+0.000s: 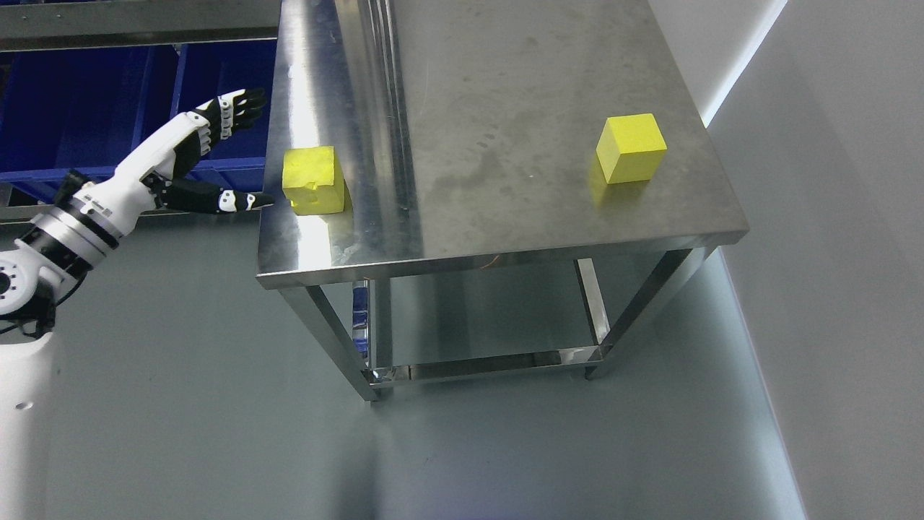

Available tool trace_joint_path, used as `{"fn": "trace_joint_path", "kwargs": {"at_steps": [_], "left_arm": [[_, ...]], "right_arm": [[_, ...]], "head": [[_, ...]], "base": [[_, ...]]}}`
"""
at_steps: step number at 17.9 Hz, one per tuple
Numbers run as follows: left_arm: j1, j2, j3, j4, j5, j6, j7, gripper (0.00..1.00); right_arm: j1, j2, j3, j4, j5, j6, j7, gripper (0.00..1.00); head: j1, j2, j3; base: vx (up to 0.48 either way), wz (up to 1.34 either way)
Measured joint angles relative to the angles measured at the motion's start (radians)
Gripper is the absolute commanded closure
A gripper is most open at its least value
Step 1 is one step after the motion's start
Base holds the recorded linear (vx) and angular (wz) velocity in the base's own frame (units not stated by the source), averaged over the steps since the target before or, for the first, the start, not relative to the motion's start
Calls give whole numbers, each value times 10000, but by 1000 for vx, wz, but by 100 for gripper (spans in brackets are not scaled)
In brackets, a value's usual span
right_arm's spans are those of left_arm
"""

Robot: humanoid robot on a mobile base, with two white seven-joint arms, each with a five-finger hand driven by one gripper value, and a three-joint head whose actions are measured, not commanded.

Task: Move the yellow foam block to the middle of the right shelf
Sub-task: 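Close the left hand around the yellow foam cube, then lift the yellow cube off the table with the left hand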

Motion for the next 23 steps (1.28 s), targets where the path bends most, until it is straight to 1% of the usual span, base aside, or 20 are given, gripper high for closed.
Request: {"fn": "trace_joint_path", "kwargs": {"at_steps": [6, 7, 10, 12, 13, 14, 15, 18, 23], "left_arm": [[-692, -177, -1180, 982, -604, -5, 0, 1], [-748, -222, -1319, 1114, -727, -5, -1, 2], [-898, -340, -1659, 1446, -986, -5, 40, 17], [-973, -421, -1804, 1628, -1086, -37, 78, 34], [-1001, -468, -1842, 1710, -1130, -218, 88, 45], [-1013, -525, -1859, 1789, -1165, -479, 90, 53], [-1015, -598, -1841, 1861, -1193, -722, 86, 55], [-1032, -916, -1606, 2026, -1238, -1195, -84, 55], [-1264, -2028, -750, 2032, -907, -1433, 13, 55]], "right_arm": [[0, 0, 0, 0, 0, 0, 0, 0], [0, 0, 0, 0, 0, 0, 0, 0], [0, 0, 0, 0, 0, 0, 0, 0], [0, 0, 0, 0, 0, 0, 0, 0], [0, 0, 0, 0, 0, 0, 0, 0], [0, 0, 0, 0, 0, 0, 0, 0], [0, 0, 0, 0, 0, 0, 0, 0], [0, 0, 0, 0, 0, 0, 0, 0], [0, 0, 0, 0, 0, 0, 0, 0]], "head": [[0, 0, 0], [0, 0, 0], [0, 0, 0], [0, 0, 0], [0, 0, 0], [0, 0, 0], [0, 0, 0], [0, 0, 0], [0, 0, 0]], "base": [[0, 0], [0, 0], [0, 0], [1, 13], [-2, 39], [-2, 39], [-3, 25], [0, 1], [0, 4]]}}
